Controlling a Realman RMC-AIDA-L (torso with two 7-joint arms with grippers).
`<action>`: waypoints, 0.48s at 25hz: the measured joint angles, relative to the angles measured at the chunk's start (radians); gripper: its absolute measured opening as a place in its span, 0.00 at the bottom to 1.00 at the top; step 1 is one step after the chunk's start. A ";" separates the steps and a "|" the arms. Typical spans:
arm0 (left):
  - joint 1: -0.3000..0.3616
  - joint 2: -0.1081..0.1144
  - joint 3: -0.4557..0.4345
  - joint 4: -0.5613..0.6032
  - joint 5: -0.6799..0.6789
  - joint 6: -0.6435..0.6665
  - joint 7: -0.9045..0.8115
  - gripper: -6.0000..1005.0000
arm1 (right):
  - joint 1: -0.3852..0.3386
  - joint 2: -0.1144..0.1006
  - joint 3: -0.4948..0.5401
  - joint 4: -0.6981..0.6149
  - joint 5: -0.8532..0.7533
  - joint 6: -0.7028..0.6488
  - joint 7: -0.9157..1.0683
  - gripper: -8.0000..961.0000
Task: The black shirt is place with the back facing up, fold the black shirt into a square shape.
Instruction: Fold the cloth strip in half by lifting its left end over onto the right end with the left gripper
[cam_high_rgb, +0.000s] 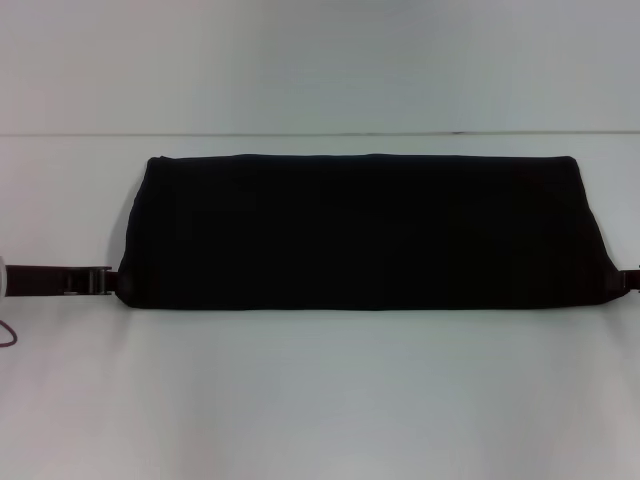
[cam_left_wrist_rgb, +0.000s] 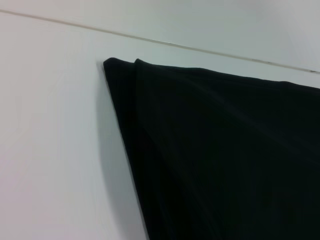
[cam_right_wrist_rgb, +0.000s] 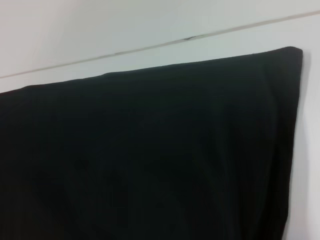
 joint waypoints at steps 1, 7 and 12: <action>0.002 0.000 -0.002 0.002 0.000 0.005 0.000 0.01 | 0.000 0.000 0.000 0.000 0.000 0.000 0.000 0.06; 0.011 0.002 -0.008 0.019 0.001 0.031 0.000 0.01 | -0.013 -0.004 0.001 -0.007 0.001 -0.005 -0.002 0.04; 0.018 0.007 -0.048 0.026 0.015 0.058 0.005 0.02 | -0.027 -0.004 0.023 -0.013 0.001 -0.009 -0.014 0.07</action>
